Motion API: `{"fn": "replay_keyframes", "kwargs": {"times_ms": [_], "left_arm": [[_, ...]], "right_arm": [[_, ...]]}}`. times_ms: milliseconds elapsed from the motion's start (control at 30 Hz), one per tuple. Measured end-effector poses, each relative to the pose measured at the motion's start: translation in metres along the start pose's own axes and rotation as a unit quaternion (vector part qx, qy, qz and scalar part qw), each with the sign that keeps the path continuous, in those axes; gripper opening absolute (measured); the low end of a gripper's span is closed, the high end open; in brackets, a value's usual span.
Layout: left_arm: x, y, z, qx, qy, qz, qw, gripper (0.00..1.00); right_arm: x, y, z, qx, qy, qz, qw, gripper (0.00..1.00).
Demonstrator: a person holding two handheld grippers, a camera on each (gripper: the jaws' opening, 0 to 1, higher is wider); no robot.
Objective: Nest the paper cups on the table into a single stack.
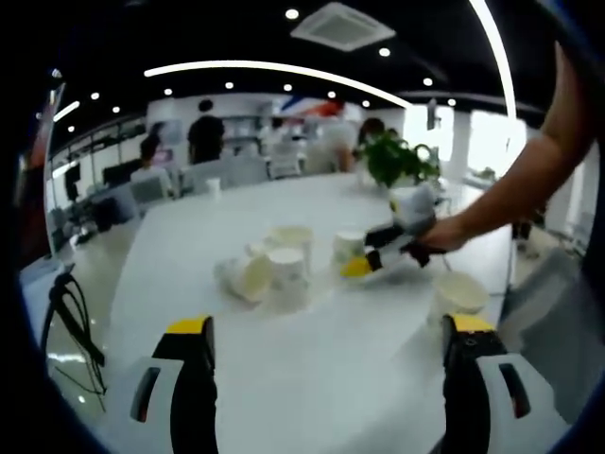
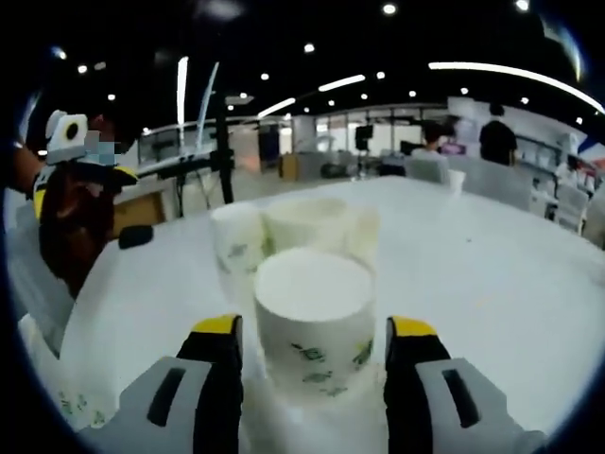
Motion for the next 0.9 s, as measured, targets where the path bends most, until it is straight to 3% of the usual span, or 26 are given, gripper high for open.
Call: {"fn": "replay_keyframes", "kwargs": {"times_ms": [67,600,900], "left_arm": [[0.000,0.000,0.000,-0.001,0.001,0.002,1.0000,0.98],[-0.001,0.001,0.003,0.000,0.007,-0.003,1.0000,0.98],[-0.001,0.004,0.008,0.004,0.007,-0.009,0.9999,0.98]], "right_arm": [[0.000,0.001,0.003,0.018,-0.016,0.002,0.9997,0.42],[0.008,0.001,0.011,0.020,-0.022,-0.008,0.9995,0.41],[0.018,-0.012,0.040,0.027,-0.008,-0.017,0.9995,0.40]]}}
Point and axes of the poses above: the point that each gripper's makers call its tool centre point, and the gripper's own axes: y roughly forward along the fingers, x roughly to its right, z roughly out of its top, the point moved 9 cm from there along -y, roughly backward along the fingers, and after that the axes turned 5 degrees about y, right-handed, at the moved point
